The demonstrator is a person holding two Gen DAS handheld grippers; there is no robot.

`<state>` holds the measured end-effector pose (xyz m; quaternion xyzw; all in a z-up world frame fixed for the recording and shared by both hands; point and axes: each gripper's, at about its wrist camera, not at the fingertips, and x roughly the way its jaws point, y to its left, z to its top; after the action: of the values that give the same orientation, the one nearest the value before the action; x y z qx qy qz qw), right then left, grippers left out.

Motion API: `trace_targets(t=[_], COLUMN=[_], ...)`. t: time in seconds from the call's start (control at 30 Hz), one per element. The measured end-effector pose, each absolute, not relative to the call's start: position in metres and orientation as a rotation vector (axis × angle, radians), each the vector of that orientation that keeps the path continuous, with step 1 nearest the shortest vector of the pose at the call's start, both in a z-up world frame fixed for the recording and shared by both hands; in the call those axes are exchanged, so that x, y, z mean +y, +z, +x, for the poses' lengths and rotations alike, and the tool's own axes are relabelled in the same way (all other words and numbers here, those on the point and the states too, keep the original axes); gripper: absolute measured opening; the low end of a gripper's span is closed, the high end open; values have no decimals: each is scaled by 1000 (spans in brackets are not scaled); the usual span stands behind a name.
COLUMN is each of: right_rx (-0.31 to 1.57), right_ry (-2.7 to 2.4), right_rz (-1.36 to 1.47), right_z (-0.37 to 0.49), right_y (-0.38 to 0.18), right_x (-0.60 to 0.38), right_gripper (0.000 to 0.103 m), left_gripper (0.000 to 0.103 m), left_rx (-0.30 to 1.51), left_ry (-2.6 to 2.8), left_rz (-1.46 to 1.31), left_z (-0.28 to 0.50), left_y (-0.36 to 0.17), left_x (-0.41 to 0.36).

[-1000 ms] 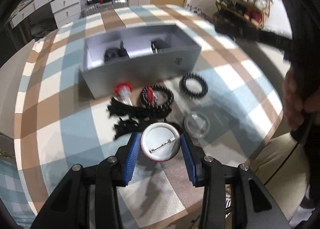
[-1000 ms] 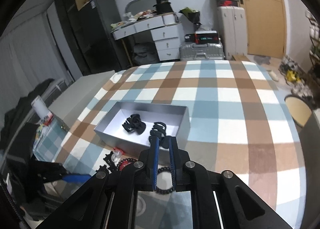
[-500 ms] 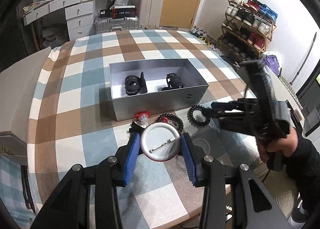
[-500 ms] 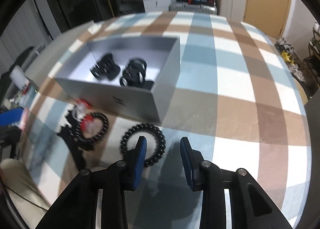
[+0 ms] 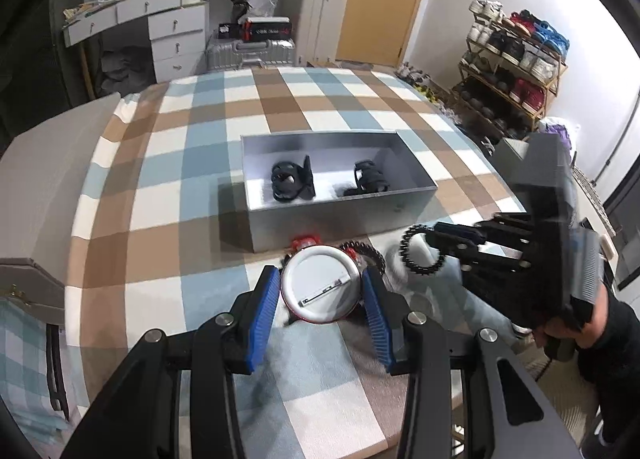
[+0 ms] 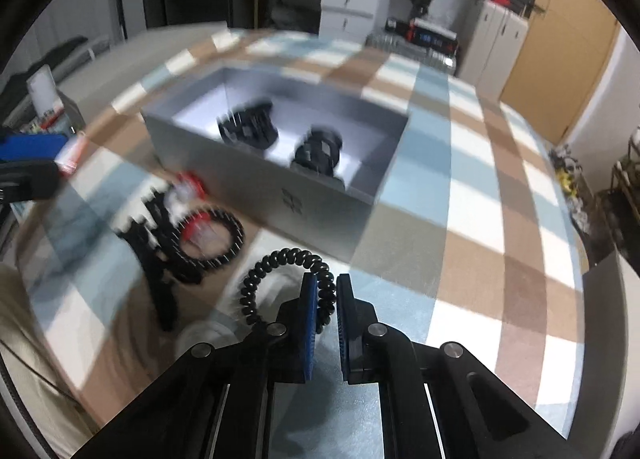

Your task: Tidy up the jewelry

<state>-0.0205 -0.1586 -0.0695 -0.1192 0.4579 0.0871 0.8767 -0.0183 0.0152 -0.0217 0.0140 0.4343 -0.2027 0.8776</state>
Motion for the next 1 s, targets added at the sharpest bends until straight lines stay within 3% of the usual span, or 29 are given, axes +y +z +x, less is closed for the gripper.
trace_targets(t=[0.5, 1.0], right_rx=[776, 650], right_ry=[347, 334], right_rz=[34, -22], right_z=[-26, 31], right_y=[-13, 31], right_x=[-165, -155], right_gripper=[9, 9], left_gripper=[37, 37], left_rx=[866, 792], left_ry=[-374, -402], left_rz=[-20, -22], left_z=[4, 64], left_y=[-16, 0], left_x=[14, -8])
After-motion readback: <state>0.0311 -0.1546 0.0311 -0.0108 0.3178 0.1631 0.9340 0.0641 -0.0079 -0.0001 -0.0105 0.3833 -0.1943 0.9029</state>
